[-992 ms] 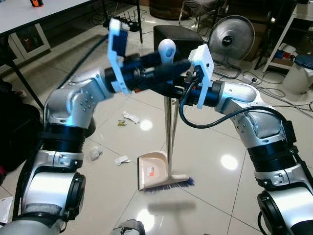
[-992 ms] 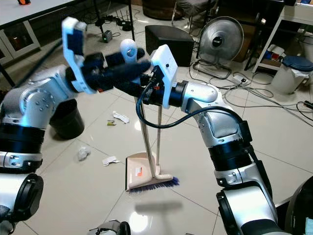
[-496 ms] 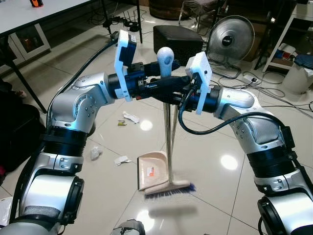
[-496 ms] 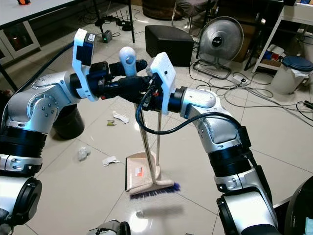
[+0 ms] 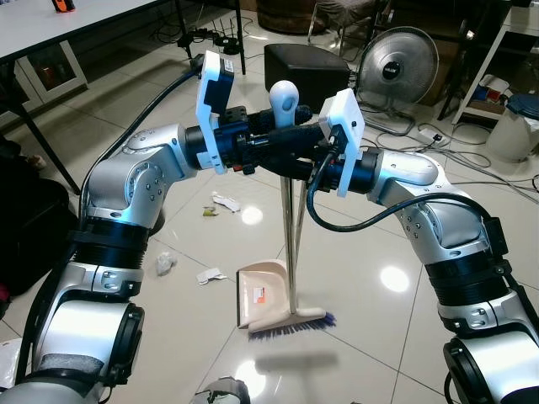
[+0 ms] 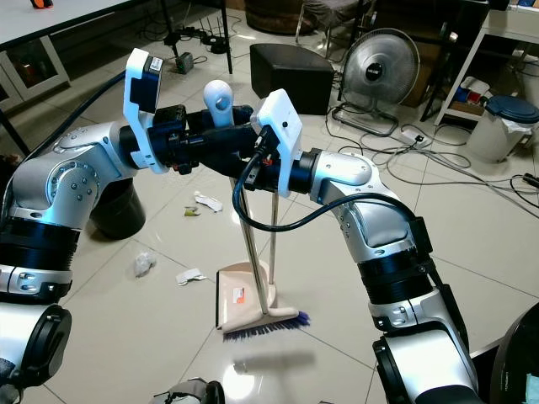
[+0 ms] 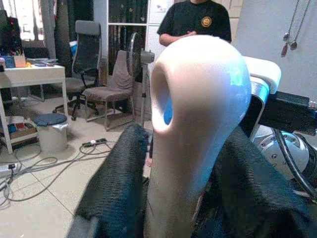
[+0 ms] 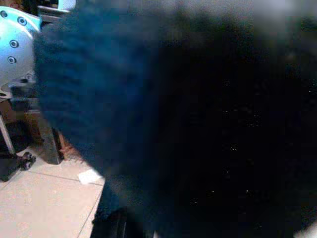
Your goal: Sweep floor
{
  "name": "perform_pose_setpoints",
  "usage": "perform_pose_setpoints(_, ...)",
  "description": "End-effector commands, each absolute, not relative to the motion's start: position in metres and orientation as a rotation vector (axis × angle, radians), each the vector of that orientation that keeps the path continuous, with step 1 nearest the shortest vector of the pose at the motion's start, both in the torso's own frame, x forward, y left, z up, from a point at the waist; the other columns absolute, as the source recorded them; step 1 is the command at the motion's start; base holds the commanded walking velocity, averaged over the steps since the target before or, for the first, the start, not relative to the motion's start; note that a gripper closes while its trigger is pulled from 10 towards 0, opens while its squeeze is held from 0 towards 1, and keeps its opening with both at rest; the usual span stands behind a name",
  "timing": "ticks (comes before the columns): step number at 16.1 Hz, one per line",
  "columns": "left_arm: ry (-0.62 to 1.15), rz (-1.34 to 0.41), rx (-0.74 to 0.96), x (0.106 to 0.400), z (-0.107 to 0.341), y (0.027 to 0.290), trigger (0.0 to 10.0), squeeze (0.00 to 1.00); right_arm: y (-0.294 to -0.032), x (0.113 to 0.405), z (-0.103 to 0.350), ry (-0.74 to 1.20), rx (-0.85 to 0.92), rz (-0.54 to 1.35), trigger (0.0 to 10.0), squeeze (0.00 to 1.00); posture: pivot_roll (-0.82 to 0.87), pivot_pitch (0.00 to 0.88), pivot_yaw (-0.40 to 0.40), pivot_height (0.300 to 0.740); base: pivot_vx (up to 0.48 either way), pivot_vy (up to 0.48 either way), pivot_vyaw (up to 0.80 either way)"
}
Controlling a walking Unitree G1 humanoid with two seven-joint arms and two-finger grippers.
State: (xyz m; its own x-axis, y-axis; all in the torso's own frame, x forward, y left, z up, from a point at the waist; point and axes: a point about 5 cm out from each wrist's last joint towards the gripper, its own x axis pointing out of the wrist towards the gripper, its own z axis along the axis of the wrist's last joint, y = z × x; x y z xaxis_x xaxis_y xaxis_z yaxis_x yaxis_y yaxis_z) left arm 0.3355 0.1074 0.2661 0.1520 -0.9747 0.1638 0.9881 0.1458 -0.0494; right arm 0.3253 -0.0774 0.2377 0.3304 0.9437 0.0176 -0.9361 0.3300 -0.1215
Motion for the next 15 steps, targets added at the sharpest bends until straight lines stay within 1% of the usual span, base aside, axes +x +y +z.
perform_pose_setpoints(1, -0.083, -1.445, -0.14, 0.3323, 0.264, 0.105, 0.0, 0.0, -0.0733, 0.3202, 0.2505, -0.15, -0.108, 1.257, 0.0, 0.0, -0.09, 0.0, 0.075, 0.74, 0.0, 0.0, 0.0)
perform_pose_setpoints(9, -0.078, -1.446, -0.141, 0.3328, 0.2635, 0.1027, 0.0, 0.0, -0.0736, 0.3208, 0.2519, -0.151, -0.111, 1.255, 0.0, 0.0, -0.09, 0.0, 0.076, 0.74, 0.0, 0.0, 0.0)
perform_pose_setpoints(10, -0.081, -1.448, -0.121, 0.332, 0.2631, 0.1019, 0.0, 0.0, -0.0736, 0.3209, 0.252, -0.151, -0.111, 1.255, 0.0, 0.0, -0.1, 0.0, 0.077, 0.74, 0.0, 0.0, 0.0)
perform_pose_setpoints(11, -0.074, -1.429, -0.128, 0.3339, 0.2629, 0.0994, 10.0, 0.9, -0.0731, 0.321, 0.2521, -0.151, -0.112, 1.255, 0.0, 0.0, -0.1, 0.0, 0.078, 0.74, 0.0, 0.0, 0.0)
perform_pose_setpoints(12, -0.069, -1.423, -0.146, 0.335, 0.2632, 0.099, 10.0, 1.0, -0.0728, 0.321, 0.2521, -0.151, -0.111, 1.255, 0.0, 0.0, -0.1, 0.0, 0.078, 0.74, 0.0, 0.0, 0.0)
perform_pose_setpoints(14, -0.073, -1.436, -0.103, 0.334, 0.262, 0.0971, 10.0, 1.0, -0.0716, 0.3205, 0.2515, -0.149, -0.11, 1.258, 0.0, 0.0, -0.1, 0.0, 0.084, 0.74, 0.0, 0.0, 0.0)
perform_pose_setpoints(15, -0.07, -1.439, -0.093, 0.3333, 0.2603, 0.0968, 10.0, 0.22, -0.0712, 0.3203, 0.2513, -0.148, -0.111, 1.258, 0.0, 0.0, -0.1, 0.0, 0.085, 0.74, 0.0, 0.0, 0.0)
